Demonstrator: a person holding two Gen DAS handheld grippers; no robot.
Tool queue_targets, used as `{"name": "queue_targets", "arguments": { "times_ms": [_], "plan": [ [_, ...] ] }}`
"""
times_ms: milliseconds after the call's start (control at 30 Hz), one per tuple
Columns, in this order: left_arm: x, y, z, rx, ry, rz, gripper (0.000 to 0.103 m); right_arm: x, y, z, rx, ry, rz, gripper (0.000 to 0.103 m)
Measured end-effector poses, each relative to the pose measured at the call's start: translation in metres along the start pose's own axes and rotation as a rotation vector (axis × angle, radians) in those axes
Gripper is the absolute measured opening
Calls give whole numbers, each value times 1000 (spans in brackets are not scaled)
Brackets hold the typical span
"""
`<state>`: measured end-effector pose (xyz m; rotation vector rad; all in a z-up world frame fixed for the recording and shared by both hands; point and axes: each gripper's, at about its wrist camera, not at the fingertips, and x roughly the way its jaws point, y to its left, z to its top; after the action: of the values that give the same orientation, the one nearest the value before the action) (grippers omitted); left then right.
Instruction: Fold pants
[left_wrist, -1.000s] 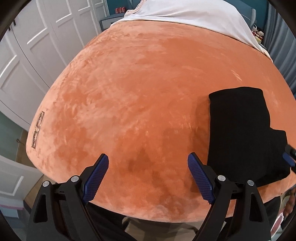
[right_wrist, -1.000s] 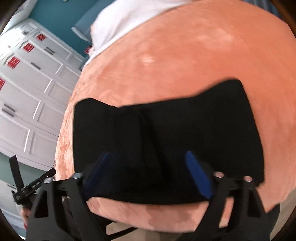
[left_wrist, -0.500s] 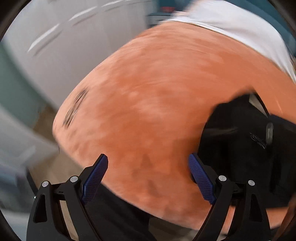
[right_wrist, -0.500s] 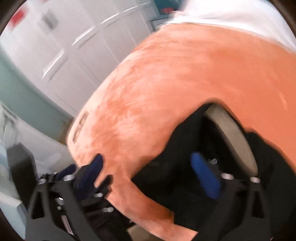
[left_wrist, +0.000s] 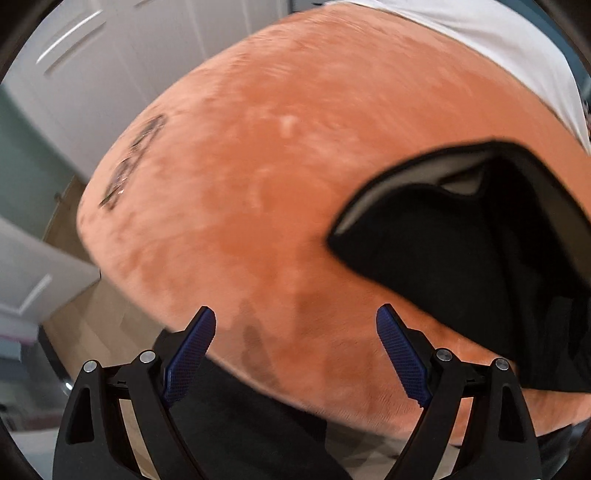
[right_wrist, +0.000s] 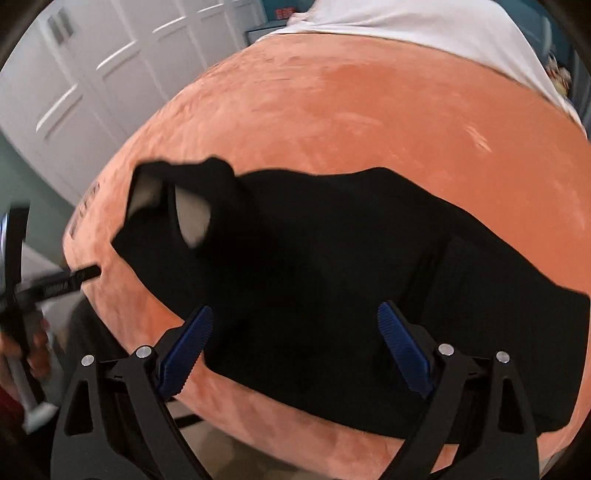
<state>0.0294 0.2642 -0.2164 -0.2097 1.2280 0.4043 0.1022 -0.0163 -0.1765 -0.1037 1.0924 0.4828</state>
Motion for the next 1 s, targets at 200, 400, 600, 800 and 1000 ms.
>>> {"name": "queue_targets", "arguments": {
  "times_ms": [200,400,600,800,1000],
  "plan": [
    [6,6,15,-54,-7,19,87,33,41,50,15,5,63,15],
    [6,50,4,-105,13,55,87,62,165,71,-196,121,360,54],
    [8,92,-13,-175,31,37,86,45,149,51,-234,-4,156,89],
    [-3,102,-19,-176,0,52,87,91,224,34,-535,46,44,83],
    [-8,123,-25,-204,2,93,86,157,254,50,-572,90,-68,77]
  ]
}}
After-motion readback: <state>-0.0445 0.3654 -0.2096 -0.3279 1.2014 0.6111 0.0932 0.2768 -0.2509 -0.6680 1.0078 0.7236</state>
